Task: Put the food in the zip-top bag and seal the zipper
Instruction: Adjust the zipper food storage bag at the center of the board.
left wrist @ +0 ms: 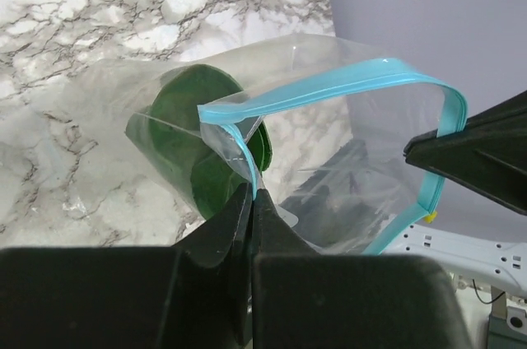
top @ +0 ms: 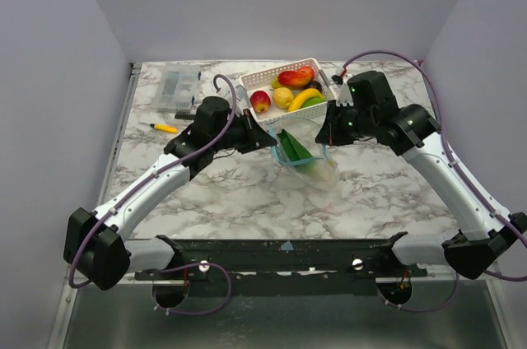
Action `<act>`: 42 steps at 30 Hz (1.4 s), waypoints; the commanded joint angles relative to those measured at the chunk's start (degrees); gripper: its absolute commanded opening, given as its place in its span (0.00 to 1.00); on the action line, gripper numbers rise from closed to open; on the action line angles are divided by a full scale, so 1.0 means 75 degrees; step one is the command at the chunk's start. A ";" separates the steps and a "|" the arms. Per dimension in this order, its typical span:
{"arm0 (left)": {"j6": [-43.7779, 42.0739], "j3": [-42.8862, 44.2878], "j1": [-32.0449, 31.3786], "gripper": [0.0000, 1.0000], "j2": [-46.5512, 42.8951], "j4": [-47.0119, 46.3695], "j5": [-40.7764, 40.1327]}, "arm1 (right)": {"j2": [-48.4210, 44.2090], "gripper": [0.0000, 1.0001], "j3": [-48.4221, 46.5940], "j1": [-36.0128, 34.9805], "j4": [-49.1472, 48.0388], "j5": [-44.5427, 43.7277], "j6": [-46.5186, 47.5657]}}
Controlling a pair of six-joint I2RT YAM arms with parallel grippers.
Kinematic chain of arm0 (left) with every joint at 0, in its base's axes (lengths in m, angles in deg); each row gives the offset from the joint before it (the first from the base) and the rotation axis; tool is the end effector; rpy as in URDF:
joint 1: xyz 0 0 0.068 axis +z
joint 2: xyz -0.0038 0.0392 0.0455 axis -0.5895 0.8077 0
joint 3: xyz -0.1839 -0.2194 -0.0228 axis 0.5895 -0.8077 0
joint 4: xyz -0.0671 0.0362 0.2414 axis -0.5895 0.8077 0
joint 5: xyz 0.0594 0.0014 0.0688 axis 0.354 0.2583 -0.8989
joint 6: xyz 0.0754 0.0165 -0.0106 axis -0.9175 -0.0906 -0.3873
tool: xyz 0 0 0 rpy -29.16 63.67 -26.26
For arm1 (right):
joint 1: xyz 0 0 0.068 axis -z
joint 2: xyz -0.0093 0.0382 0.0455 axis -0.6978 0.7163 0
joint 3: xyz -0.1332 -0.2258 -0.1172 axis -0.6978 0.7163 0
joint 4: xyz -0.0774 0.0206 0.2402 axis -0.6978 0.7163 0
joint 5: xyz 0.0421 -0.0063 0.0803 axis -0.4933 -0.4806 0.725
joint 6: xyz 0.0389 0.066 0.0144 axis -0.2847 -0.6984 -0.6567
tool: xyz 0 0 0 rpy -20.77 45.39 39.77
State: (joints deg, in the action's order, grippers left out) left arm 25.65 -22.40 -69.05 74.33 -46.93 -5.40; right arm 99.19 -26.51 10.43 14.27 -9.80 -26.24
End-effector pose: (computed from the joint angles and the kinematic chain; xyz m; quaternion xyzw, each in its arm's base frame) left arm 0.2301 -0.1793 0.3245 -0.0315 0.8280 -0.4821 0.2846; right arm 0.2139 0.1541 0.3964 -0.1135 0.9098 0.2421 0.3175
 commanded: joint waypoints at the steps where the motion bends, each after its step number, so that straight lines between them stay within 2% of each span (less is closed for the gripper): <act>1: -0.0628 0.0595 0.0035 0.00 0.0551 0.0311 0.0530 | 0.0011 0.01 0.0458 -0.0060 -0.0281 0.0267 -0.0106; 4: -0.0842 0.0679 0.0026 0.00 0.0577 0.0266 0.0686 | -0.0164 0.01 0.0770 -0.0060 -0.0445 0.0198 -0.0058; 5: -0.1006 0.0789 0.0030 0.00 0.0599 0.0416 0.0559 | -0.0182 0.09 0.0723 -0.0060 -0.0416 0.0127 0.0024; 6: -0.1123 0.0856 0.0002 0.00 0.0583 0.0568 0.0466 | -0.0174 0.22 0.0655 -0.0057 -0.0383 0.0072 0.0102; 7: -0.1221 0.0889 -0.0010 0.00 0.0549 0.0635 0.0417 | -0.0115 0.30 0.0512 -0.0059 -0.0305 0.0022 0.0214; 11: -0.1339 0.0914 -0.0013 0.00 0.0528 0.0677 0.0614 | 0.0238 0.50 0.0007 -0.0060 -0.0206 -0.0340 0.0580; 14: -0.1294 0.0906 -0.0006 0.00 0.0580 0.0689 0.0792 | 0.0632 0.56 -0.0413 -0.0060 -0.0196 -0.0677 0.0749; 18: -0.1211 0.0743 -0.0015 0.00 0.0483 0.0594 0.0751 | 0.1132 0.56 -0.0874 -0.0060 -0.0130 -0.0482 0.0889; 20: -0.1198 0.0715 -0.0009 0.00 0.0440 0.0570 0.0722 | 0.1296 0.55 -0.0948 -0.0057 -0.0131 -0.0263 0.0925; 22: -0.1203 0.0738 -0.0016 0.00 0.0445 0.0597 0.0686 | 0.1313 0.47 -0.0828 -0.0060 -0.0306 0.0011 0.0916; 23: -0.1198 0.0770 -0.0022 0.00 0.0458 0.0627 0.0658 | 0.1305 0.38 -0.0768 -0.0057 -0.0390 0.0133 0.0881; 24: -0.1178 0.0790 -0.0008 0.00 0.0458 0.0654 0.0620 | 0.1308 0.19 -0.0741 -0.0060 -0.0462 0.0217 0.0838; 25: -0.1148 0.0817 -0.0007 0.04 0.0465 0.0730 0.0596 | 0.1302 0.04 -0.0726 -0.0060 -0.0514 0.0217 0.0738; 26: -0.1102 0.0823 -0.0008 0.12 0.0445 0.0793 0.0507 | 0.1278 0.01 -0.0722 -0.0054 -0.0601 0.0150 0.0623; 29: -0.0828 0.0558 -0.0014 0.40 0.0187 0.0705 0.0295 | 0.1145 0.01 -0.0606 -0.0060 -0.0968 0.0056 0.0220; 31: -0.0477 0.0174 -0.0019 0.52 -0.0136 0.0527 0.0143 | 0.1067 0.01 -0.0532 -0.0060 -0.1214 -0.0002 0.0004; 36: 0.0535 -0.0855 -0.0209 0.60 -0.0866 -0.0060 0.0002 | 0.1021 0.01 -0.0390 -0.0052 -0.1602 0.0091 -0.0200; 42: 0.0910 -0.0729 -0.0578 0.60 -0.0719 -0.0297 -0.0182 | 0.1000 0.01 -0.0306 -0.0054 -0.1746 0.0187 -0.0183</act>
State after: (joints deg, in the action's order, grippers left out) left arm 28.67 -28.72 -72.02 68.28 -45.09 -4.33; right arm 108.39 -29.44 10.43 4.37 -10.09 -26.85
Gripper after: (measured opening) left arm 0.600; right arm 0.009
